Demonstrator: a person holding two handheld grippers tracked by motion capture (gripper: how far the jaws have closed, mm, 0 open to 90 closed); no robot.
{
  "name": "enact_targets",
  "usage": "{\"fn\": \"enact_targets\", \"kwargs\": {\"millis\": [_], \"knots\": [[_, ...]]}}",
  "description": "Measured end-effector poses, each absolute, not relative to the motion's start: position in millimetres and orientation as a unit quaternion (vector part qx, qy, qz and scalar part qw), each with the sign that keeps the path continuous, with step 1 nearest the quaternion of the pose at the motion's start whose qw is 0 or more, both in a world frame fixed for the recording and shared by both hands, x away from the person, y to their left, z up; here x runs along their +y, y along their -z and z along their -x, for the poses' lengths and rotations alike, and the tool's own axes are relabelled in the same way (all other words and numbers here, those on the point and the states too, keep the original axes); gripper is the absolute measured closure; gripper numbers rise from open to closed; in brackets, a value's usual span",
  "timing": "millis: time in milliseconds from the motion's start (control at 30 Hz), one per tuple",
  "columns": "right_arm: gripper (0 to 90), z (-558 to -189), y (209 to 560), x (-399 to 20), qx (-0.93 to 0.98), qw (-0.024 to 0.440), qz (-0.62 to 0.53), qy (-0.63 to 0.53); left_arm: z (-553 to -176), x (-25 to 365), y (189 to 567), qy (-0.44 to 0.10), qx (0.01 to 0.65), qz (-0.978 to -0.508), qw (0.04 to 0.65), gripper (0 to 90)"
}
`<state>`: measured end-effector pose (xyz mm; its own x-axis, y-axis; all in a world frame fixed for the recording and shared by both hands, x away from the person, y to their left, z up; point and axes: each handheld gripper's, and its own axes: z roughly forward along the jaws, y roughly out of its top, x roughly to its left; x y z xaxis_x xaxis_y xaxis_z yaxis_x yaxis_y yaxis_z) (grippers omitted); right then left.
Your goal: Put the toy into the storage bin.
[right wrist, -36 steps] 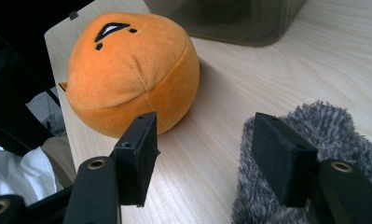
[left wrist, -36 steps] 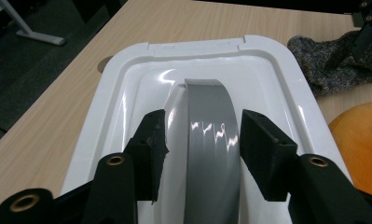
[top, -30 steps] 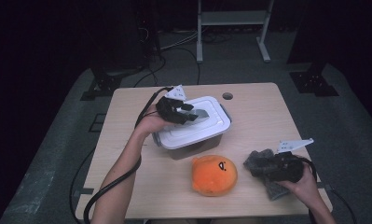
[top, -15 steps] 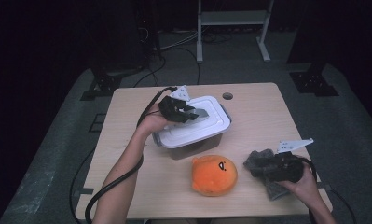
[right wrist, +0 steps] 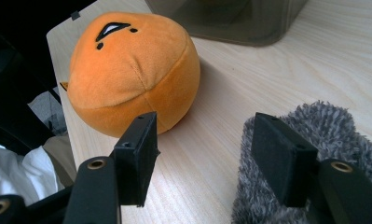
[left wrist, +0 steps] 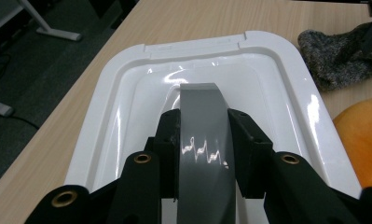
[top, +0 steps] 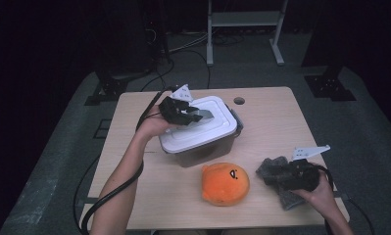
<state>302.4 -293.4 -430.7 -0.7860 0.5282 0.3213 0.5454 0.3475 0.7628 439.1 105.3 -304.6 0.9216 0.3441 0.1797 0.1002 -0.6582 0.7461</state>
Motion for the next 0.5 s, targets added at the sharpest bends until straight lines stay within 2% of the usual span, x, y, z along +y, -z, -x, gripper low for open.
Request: {"fn": "enact_targets", "kwargs": {"millis": [500], "knots": [[39.8, -304, 433, -290, -0.826, 0.011, 0.326, 0.459, -405, 166, 291, -0.175, 0.151, -0.884, 0.406, 66.3]]}}
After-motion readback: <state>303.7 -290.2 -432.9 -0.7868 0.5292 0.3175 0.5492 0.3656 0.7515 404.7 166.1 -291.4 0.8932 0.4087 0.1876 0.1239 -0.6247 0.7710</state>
